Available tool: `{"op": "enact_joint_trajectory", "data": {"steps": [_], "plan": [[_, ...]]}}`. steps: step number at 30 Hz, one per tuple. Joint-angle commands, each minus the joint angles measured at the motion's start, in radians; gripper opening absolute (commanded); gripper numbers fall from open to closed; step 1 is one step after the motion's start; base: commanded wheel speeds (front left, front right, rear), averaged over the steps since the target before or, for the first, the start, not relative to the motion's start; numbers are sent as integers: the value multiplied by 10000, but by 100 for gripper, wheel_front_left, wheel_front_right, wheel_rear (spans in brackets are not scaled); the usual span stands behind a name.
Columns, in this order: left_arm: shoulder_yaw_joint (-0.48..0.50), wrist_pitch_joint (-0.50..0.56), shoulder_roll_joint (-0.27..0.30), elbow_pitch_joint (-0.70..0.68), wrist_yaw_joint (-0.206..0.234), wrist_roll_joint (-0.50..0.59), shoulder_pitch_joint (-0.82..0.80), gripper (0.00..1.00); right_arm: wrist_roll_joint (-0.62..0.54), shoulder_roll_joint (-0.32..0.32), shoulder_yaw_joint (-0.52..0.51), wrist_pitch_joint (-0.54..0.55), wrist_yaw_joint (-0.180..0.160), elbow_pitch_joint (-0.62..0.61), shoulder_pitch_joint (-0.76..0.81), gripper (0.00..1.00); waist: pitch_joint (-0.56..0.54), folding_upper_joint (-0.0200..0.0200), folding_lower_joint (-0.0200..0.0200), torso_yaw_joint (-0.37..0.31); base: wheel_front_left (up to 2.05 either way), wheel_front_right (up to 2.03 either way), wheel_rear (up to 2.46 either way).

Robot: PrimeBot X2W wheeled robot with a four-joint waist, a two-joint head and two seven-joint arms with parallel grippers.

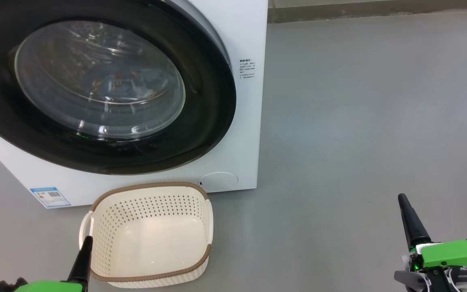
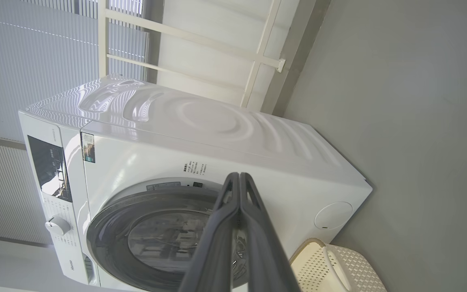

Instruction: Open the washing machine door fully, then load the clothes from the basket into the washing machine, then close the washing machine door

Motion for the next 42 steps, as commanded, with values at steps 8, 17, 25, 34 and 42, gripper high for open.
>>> {"op": "enact_joint_trajectory", "data": {"steps": [8,17,25,34,42], "plan": [[394,299,106,-272,8,-980,-524,0,930,58,-142,304,11,-568,39,0,-78,0,0,33,0,0,0],[472,562,78,-281,8,-1852,-626,0,1744,126,-386,564,11,-809,86,0,-157,0,0,66,0,0,0],[517,710,61,-286,7,-2335,-682,0,2194,166,-525,710,12,-943,112,0,-201,0,0,84,0,0,0],[523,715,56,-284,6,-2329,-683,0,2188,171,-532,716,12,-943,111,0,-201,0,0,84,0,0,0],[529,719,53,-283,5,-2325,-684,0,2182,176,-538,721,12,-942,110,0,-202,0,0,84,0,0,0]]}}
